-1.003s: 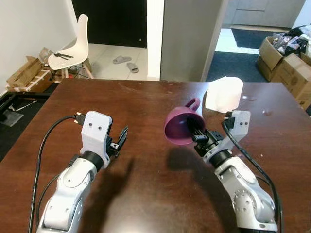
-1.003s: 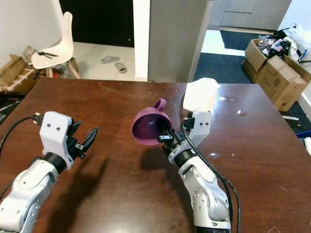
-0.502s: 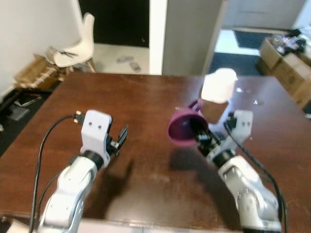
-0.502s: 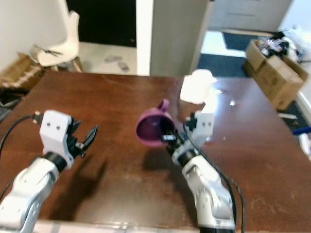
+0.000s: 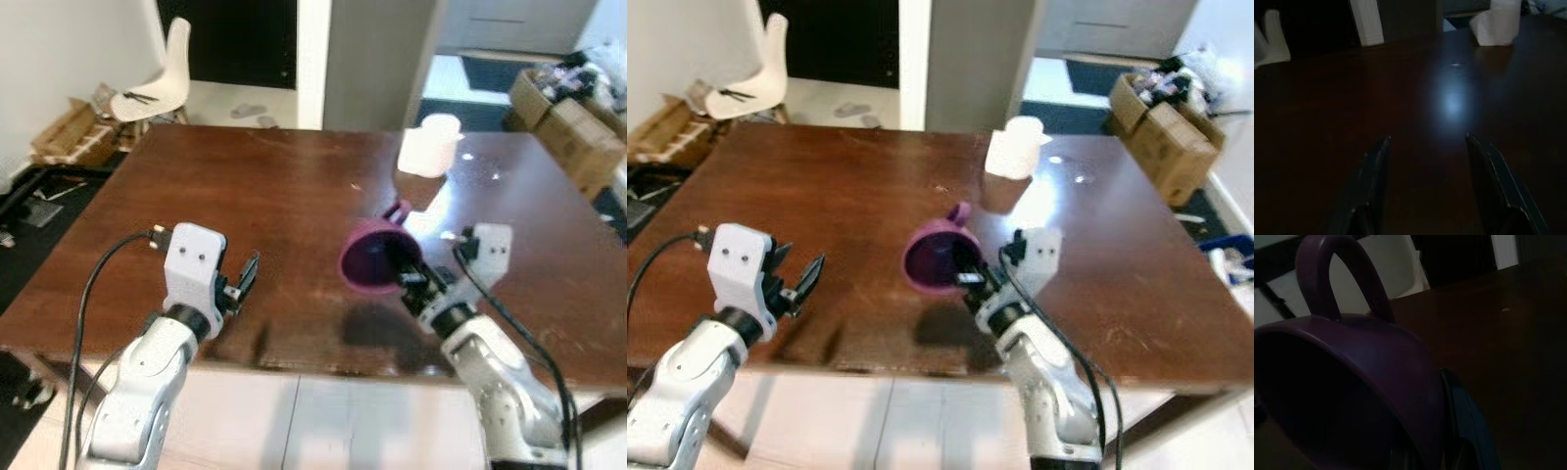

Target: Setting the table

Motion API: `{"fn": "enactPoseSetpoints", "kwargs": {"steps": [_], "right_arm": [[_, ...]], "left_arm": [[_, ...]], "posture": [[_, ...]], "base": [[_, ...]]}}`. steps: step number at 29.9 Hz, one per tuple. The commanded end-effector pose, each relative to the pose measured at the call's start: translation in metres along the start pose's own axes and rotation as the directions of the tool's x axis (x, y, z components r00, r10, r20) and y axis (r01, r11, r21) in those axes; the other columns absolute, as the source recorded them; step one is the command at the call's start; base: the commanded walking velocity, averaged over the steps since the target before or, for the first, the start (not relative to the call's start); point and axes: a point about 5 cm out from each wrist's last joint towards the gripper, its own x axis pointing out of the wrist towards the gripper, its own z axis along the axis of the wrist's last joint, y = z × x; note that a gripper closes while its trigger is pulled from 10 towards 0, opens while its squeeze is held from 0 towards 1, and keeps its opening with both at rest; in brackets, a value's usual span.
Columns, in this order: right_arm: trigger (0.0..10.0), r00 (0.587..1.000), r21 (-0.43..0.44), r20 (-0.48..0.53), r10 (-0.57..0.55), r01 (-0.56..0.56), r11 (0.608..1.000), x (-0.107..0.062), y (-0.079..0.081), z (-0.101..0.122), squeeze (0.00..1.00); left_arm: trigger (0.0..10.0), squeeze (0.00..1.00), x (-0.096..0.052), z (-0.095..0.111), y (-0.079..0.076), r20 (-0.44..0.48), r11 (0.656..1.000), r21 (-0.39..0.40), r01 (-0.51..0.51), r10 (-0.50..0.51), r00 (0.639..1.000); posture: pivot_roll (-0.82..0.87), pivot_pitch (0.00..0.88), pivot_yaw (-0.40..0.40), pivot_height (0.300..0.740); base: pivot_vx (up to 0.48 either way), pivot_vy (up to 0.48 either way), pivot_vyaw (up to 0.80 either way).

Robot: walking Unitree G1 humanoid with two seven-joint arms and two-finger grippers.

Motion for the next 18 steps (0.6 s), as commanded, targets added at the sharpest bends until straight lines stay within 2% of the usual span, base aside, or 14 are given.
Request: {"fn": "enactPoseSetpoints", "kwargs": {"steps": [1, 6, 9, 18], "right_arm": [[10.0, 1.0, 0.008, -0.004, 0.017, -0.017, 1.0, 0.0019, 0.004, -0.0012, 0.0], [10.0, 1.0, 0.054, 0.017, 0.012, -0.012, 0.998, 0.0026, 0.0034, 0.0017, 0.0], [10.0, 0.999, 0.094, 0.034, 0.003, -0.006, 0.996, 0.0032, 0.0015, 0.005, 0.0], [10.0, 0.999, 0.125, 0.04, -0.01, 0.005, 0.992, 0.0045, -0.0015, 0.0069, 0.0]], "left_arm": [[10.0, 0.0, -0.002, -0.0053, 0.0019, -0.02, 1.0, -0.001, -0.011, 0.011, 1.0], [10.0, 0.0, -0.0017, -0.0054, 0.0017, -0.019, 1.0, -0.003, -0.011, 0.011, 1.0], [10.0, 0.0, -0.0014, -0.0057, 0.0014, -0.02, 1.0, -0.001, -0.01, 0.01, 1.0], [10.0, 0.0, -0.0012, -0.0066, 0.0009, -0.025, 1.0, 0.003, -0.007, 0.007, 1.0]], "posture": [[-0.03, 0.0, 0.076, 0.74], [-0.03, 0.0, 0.076, 0.74], [-0.03, 0.0, 0.076, 0.74], [-0.03, 0.0, 0.075, 0.74]], "base": [[-0.311, 0.0, 0.0], [-0.296, 0.0, 0.0], [0.0, 0.0, 0.0], [0.0, 0.0, 0.06]]}}
